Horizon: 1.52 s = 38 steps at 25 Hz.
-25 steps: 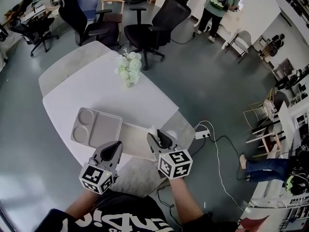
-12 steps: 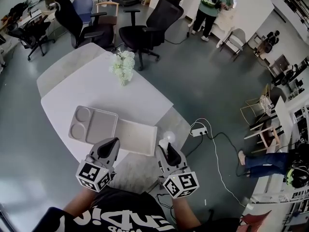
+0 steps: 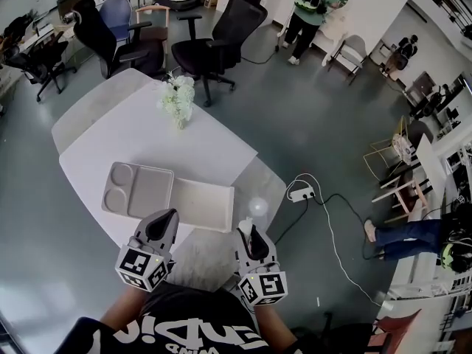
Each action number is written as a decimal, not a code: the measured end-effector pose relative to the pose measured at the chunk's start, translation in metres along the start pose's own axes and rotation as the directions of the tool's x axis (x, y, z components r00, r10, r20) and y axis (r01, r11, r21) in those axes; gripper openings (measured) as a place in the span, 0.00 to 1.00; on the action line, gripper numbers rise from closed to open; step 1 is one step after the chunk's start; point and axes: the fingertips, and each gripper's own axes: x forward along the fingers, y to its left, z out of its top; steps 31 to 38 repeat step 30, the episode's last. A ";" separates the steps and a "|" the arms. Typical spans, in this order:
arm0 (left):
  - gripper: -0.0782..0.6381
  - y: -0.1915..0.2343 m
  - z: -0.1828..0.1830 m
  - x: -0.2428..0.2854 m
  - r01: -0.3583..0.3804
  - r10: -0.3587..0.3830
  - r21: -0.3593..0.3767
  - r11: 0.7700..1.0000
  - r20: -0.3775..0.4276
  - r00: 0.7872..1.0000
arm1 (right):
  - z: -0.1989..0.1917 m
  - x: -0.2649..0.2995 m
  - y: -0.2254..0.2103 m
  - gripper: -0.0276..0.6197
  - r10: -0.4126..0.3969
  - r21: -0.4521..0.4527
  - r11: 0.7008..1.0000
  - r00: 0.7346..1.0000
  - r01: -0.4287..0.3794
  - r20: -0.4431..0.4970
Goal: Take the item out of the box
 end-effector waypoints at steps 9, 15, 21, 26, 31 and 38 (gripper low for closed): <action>0.12 -0.007 -0.010 -0.003 0.004 -0.004 -0.008 1.000 -0.011 1.000 | -0.001 -0.005 -0.006 0.28 -0.035 0.016 0.999 0.999 0.035 0.015; 0.12 -0.010 -0.009 -0.007 0.000 0.000 -0.008 1.000 -0.013 1.000 | 0.001 -0.009 -0.006 0.27 -0.032 0.024 0.999 0.999 0.032 0.014; 0.12 -0.009 -0.010 -0.008 0.001 -0.001 -0.014 1.000 -0.013 1.000 | -0.001 -0.008 -0.002 0.27 -0.023 0.024 0.999 1.000 0.023 0.011; 0.12 -0.011 -0.013 -0.010 0.001 -0.001 -0.017 1.000 -0.014 1.000 | -0.004 -0.009 -0.001 0.27 -0.018 0.029 0.999 1.000 0.018 0.003; 0.12 -0.008 -0.013 -0.008 0.002 -0.002 -0.019 1.000 -0.016 1.000 | -0.005 -0.006 0.000 0.27 -0.014 0.026 1.000 1.000 0.014 -0.002; 0.12 -0.008 -0.013 -0.008 0.002 -0.002 -0.019 1.000 -0.016 1.000 | -0.005 -0.006 0.000 0.27 -0.014 0.026 1.000 1.000 0.014 -0.002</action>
